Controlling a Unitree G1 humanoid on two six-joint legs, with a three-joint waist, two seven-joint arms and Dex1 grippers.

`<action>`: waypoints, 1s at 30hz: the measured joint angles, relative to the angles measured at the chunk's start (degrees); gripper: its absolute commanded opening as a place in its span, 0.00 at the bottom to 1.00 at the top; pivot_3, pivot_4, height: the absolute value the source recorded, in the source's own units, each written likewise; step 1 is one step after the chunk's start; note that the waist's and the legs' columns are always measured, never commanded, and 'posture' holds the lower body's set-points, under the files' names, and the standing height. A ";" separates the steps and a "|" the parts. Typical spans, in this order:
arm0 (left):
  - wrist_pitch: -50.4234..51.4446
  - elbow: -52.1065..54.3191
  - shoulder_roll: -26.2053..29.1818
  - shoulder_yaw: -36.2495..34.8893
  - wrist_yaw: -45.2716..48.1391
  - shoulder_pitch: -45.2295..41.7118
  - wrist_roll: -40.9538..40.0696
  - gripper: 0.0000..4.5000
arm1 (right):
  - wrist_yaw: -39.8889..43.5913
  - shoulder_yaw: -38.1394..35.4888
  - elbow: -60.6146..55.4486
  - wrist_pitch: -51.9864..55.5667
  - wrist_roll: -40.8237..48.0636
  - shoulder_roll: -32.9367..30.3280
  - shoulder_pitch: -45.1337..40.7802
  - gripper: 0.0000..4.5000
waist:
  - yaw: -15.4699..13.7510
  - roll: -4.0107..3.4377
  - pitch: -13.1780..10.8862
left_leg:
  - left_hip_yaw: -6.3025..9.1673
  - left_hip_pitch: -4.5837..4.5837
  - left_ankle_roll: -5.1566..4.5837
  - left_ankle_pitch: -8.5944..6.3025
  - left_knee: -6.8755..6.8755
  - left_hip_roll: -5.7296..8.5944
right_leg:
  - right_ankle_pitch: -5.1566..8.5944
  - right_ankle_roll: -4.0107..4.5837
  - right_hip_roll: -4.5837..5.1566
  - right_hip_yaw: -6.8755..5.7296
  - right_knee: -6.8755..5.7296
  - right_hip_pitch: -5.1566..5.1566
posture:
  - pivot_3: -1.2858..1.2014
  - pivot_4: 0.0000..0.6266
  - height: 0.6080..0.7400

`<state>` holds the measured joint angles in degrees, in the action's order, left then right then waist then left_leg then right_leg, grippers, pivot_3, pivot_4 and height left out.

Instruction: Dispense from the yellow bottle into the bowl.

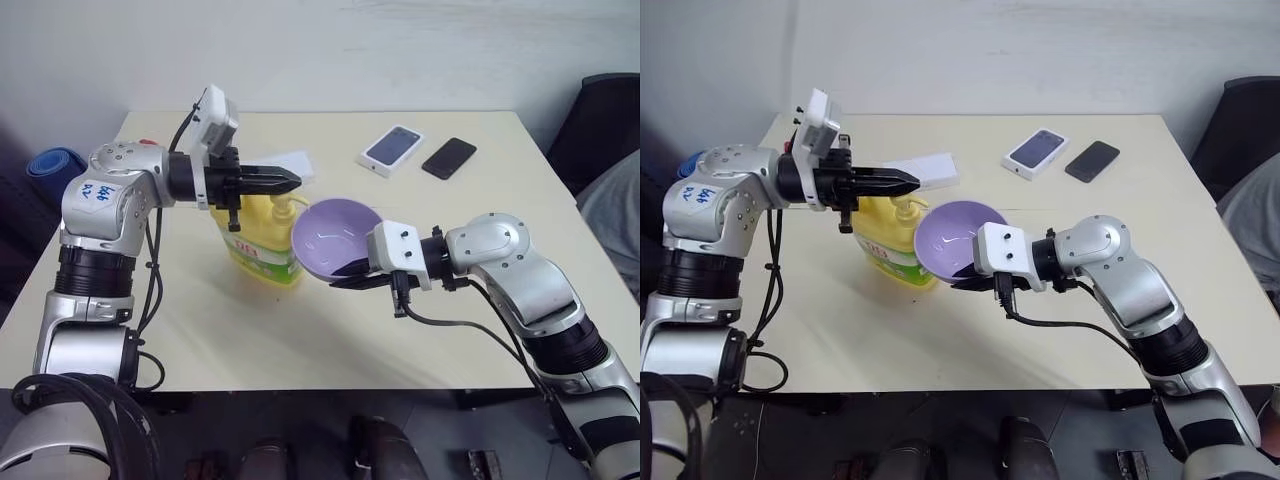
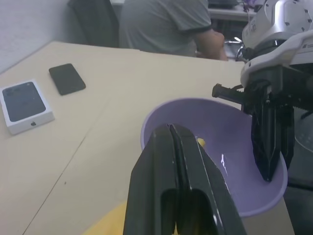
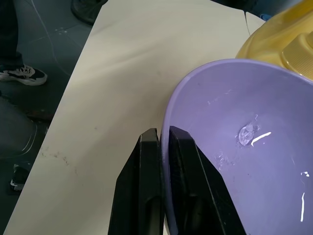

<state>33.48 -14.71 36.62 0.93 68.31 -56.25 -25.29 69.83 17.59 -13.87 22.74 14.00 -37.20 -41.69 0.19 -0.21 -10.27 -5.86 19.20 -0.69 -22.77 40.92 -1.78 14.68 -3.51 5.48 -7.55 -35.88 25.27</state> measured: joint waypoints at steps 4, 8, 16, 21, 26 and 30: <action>1.56 -1.44 -3.83 -4.11 1.15 0.48 -5.89 0.00 | -0.16 -1.06 0.17 -1.15 0.02 -1.20 1.95 0.00 | -0.13 0.23 -0.14 | 0.14 0.29 0.00 0.00 0.06 0.01 | 0.00 0.00 0.03 -0.01 0.04 0.11 | 0.52 0.24 1.00; 3.77 -0.68 -0.85 -9.55 1.86 -1.27 -10.69 0.00 | -0.76 -3.75 5.80 -5.91 -1.26 -3.89 7.89 0.00 | -0.10 0.35 -0.21 | 0.35 0.70 -0.02 -0.01 0.13 0.05 | -0.01 -0.01 0.05 -0.15 0.20 0.31 | 0.52 0.24 1.00; 0.75 7.73 9.91 -15.25 6.35 17.90 -11.73 0.00 | -3.23 -9.37 25.78 -21.55 -3.73 -3.73 15.42 0.00 | 0.42 0.28 -0.26 | 0.14 0.40 -0.01 -0.01 -0.01 -0.02 | 0.00 -0.01 0.02 -0.08 0.16 0.22 | 0.52 0.24 1.00; -5.57 11.86 8.21 -19.22 3.50 33.51 -10.55 0.04 | -5.82 -10.05 43.68 -34.44 -6.36 -1.07 13.24 0.00 | 0.50 0.29 -0.32 | 0.22 0.43 -0.02 -0.01 0.01 -0.01 | 0.00 0.00 0.17 0.18 0.18 0.19 | 0.52 0.24 1.00; -11.69 15.14 3.00 -20.66 -2.51 46.90 -7.70 0.32 | -6.63 -12.77 54.14 -39.87 -5.83 0.73 11.60 0.36 | 0.17 0.27 -0.33 | 0.28 0.47 -0.03 -0.02 0.04 -0.05 | 0.00 0.00 0.30 0.15 0.21 0.16 | 0.52 0.24 1.00; -16.79 18.53 2.32 -20.54 -4.12 52.91 -5.18 0.58 | -6.09 -16.40 54.21 -45.21 -3.20 1.41 12.63 0.66 | 0.01 0.26 -0.34 | 0.28 0.45 -0.03 -0.02 0.04 -0.03 | 0.00 0.00 0.49 0.14 0.18 0.16 | 0.52 0.24 1.00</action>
<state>16.69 3.82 38.94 -19.61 64.19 -3.35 -30.46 63.75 1.19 40.34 -22.47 10.79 -35.79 -29.06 0.21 0.05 -10.61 -5.58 19.65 -0.72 -22.78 40.97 -1.82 14.68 -3.51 5.97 -7.41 -35.69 25.43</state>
